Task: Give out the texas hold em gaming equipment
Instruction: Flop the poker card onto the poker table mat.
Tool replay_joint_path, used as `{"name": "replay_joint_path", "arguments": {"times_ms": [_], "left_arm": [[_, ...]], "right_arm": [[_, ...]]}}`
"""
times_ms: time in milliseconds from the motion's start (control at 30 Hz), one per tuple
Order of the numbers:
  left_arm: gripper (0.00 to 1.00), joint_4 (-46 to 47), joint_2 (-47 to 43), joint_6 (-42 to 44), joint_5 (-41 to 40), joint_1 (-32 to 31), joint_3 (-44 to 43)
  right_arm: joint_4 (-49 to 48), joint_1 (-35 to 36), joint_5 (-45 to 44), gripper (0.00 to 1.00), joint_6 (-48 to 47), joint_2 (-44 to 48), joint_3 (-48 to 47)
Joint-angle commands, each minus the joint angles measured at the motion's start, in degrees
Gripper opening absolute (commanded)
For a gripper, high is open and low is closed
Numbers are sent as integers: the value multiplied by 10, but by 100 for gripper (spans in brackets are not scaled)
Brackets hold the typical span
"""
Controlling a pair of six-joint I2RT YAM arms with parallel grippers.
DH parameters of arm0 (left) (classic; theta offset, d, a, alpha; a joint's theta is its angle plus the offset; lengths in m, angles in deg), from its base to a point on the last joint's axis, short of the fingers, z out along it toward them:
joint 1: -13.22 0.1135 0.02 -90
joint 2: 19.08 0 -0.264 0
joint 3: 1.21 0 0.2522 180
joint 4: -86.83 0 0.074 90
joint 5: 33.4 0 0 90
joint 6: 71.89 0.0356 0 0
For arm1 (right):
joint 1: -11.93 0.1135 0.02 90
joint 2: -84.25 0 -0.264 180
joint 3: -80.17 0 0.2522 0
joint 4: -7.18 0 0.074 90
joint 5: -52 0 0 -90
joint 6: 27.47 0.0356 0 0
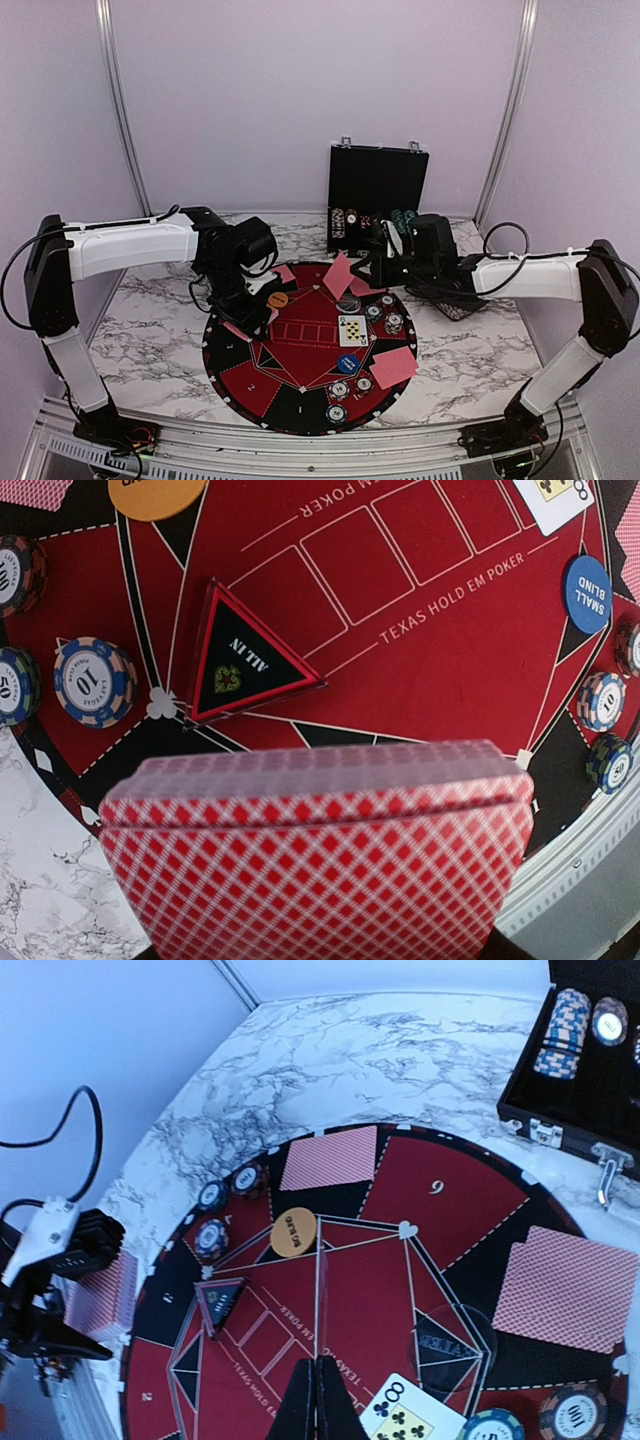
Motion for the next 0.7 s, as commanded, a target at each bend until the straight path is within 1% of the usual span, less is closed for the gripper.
{"name": "replay_joint_path", "arguments": {"times_ms": [0, 133, 333, 667], "left_arm": [[49, -1, -25, -1, -4, 3, 3], [49, -1, -29, -3, -5, 4, 7], [49, 0, -34, -4, -4, 5, 14], [49, 1, -38, -5, -4, 6, 18]], "right_arm": [[58, 52, -139, 0, -140, -5, -41], [40, 81, -176, 0, -185, -21, -40], [38, 139, -271, 0, -273, -60, -56], [34, 183, -327, 0, -331, -95, -64]]}}
